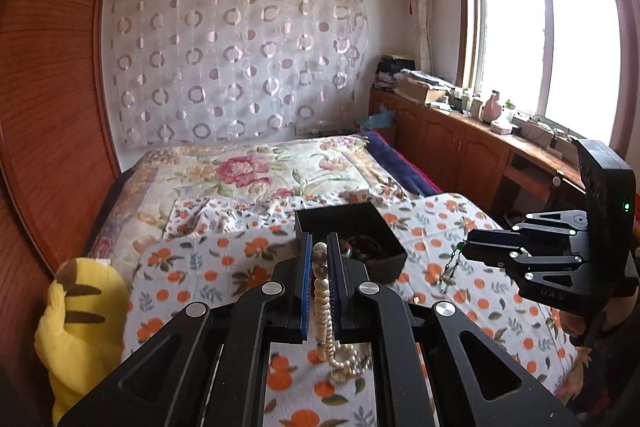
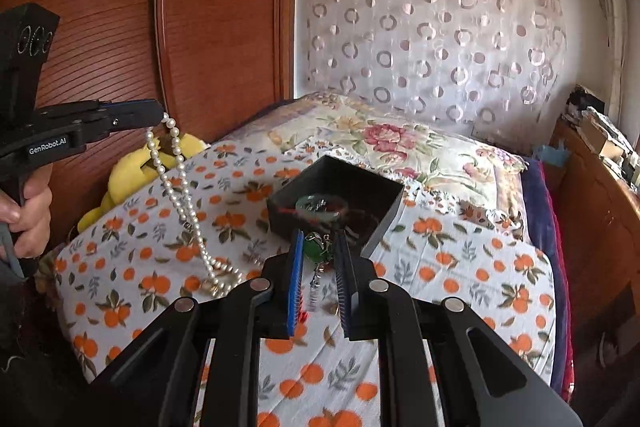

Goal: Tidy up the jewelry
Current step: 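Grasp a pearl necklace with the left gripper and lift it, then lower the pearl necklace into the black box and open the left gripper, then move both grippers back to the pearl and red bead necklaces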

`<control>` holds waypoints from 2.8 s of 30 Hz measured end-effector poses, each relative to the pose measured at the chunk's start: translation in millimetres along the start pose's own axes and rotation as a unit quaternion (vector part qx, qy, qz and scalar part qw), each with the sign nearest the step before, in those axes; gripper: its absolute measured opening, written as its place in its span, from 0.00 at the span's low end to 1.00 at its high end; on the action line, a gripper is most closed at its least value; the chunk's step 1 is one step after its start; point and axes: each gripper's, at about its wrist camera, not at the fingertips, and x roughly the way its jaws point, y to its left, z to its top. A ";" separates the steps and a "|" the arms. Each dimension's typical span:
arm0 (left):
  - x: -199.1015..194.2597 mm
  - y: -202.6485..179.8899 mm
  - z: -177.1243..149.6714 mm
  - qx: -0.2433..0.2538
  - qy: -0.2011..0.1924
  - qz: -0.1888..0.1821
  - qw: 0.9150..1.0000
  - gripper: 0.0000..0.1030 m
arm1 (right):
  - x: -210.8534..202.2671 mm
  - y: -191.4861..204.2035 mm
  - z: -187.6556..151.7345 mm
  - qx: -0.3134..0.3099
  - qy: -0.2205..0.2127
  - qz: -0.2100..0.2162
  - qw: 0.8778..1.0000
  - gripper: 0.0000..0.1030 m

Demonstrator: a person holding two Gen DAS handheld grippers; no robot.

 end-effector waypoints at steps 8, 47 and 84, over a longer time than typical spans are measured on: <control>17.7 0.7 28.4 0.007 -0.008 0.002 1.000 0.06 | 17.6 -14.7 21.4 0.009 -0.010 0.005 1.000 0.17; 119.1 -3.7 91.9 0.025 0.011 -0.015 1.000 0.06 | 114.9 -51.9 32.8 0.032 0.024 0.049 0.998 0.17; 124.4 -4.2 17.4 0.032 0.069 -0.034 0.997 0.17 | 82.4 -54.0 -7.9 0.051 0.039 0.026 0.998 0.28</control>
